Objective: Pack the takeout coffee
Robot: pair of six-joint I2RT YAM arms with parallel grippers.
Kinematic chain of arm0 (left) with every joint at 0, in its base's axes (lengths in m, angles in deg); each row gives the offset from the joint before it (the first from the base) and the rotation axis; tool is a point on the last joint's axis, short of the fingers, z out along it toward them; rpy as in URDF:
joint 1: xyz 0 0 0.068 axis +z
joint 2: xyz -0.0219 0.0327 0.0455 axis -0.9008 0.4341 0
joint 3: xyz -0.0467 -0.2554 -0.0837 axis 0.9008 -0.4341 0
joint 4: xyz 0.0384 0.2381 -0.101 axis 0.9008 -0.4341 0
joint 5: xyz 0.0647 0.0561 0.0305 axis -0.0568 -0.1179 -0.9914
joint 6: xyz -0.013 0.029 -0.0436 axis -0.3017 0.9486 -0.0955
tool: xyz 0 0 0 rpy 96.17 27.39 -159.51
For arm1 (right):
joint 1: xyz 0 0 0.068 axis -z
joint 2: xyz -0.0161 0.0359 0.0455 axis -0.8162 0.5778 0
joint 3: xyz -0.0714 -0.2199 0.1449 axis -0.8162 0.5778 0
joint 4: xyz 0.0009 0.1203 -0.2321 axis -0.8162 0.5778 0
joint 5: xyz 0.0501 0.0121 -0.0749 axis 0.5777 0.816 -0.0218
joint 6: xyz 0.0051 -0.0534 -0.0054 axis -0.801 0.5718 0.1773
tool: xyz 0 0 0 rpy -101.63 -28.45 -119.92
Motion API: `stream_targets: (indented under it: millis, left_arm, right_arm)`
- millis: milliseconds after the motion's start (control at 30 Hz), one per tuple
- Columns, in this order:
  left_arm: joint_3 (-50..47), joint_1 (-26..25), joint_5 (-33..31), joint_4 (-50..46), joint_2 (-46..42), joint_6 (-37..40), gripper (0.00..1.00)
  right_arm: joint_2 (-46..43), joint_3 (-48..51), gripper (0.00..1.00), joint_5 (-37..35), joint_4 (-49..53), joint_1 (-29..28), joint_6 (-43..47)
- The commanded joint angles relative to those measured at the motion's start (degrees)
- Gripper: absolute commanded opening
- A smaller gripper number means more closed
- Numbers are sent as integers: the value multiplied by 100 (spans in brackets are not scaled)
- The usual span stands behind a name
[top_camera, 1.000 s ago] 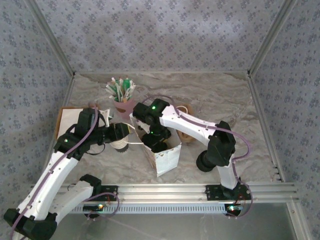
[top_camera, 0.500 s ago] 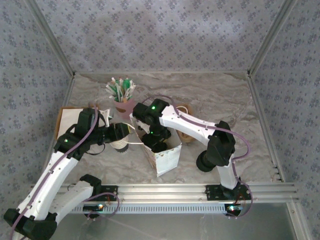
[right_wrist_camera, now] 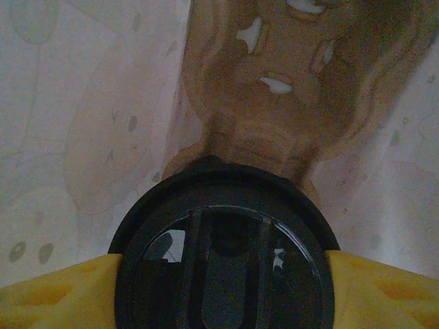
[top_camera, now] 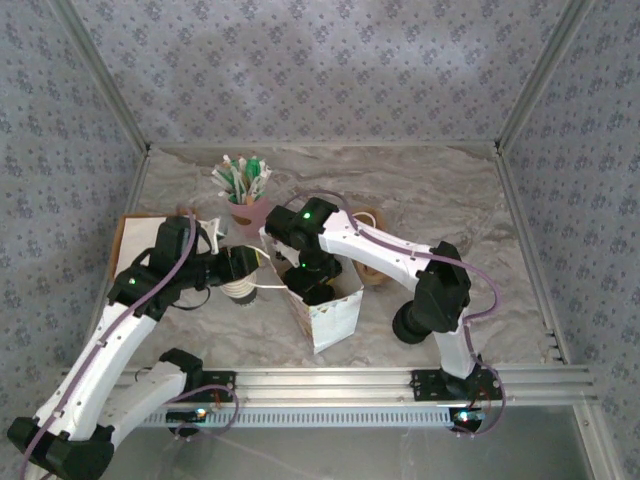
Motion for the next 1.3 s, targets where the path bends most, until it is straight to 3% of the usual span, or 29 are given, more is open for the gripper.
stream_targets:
  millis: [0,1267]
  left_arm:
    - [220,-29,-26,91,12,106,49]
    - [233,-26,-25,100,39,97,49]
  right_arm:
    - [105,-88,73,72,214,-36,109]
    - [133,140,73,177,-48,27,144]
